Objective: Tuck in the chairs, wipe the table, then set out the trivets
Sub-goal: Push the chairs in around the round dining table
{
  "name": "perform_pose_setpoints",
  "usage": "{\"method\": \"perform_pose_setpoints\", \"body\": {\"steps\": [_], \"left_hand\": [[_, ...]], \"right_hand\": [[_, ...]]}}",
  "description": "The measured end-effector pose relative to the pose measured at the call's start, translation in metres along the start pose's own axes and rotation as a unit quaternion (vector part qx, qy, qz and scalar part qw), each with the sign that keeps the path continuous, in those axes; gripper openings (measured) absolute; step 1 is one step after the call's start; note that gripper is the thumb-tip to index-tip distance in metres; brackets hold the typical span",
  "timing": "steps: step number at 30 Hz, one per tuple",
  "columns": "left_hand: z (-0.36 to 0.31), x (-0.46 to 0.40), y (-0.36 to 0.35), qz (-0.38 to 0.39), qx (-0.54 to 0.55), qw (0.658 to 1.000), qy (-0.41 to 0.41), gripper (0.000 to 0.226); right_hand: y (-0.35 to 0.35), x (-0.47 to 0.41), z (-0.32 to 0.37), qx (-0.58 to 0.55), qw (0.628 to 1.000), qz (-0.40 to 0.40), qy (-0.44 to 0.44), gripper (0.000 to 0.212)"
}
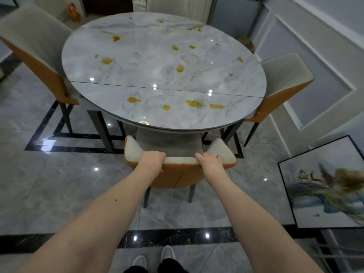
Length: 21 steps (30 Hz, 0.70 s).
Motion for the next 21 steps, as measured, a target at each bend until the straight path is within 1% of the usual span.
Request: {"method": "perform_pose_setpoints", "body": {"steps": [9, 18, 21], "left_hand": [[-0.0035, 0.0058, -0.0011, -0.016, -0.03, 0.999, -0.015, 0.03], [-0.0048, 0.0065, 0.0006, -0.008, -0.037, 0.999, -0.013, 0.032], [-0.0042, 0.0061, 0.0003, -0.009, -0.039, 0.999, -0.014, 0.032]], "right_hand": [[-0.001, 0.0028, -0.0006, 0.02, 1.0, 0.011, -0.005, 0.046], [-0.0025, 0.0022, -0.0001, 0.021, 1.0, 0.015, -0.009, 0.046], [-0.0013, 0.0016, -0.0026, 0.012, 1.0, 0.01, 0.002, 0.041]]}}
Point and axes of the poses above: each hand's wrist, its own x-axis away from the middle knuckle, its own y-axis out of the back of the hand, z = x × y, the point moved 1 cm from there along -x, towards the middle knuckle, and after that the axes turned 10 degrees about -x, right-handed, at the moved point
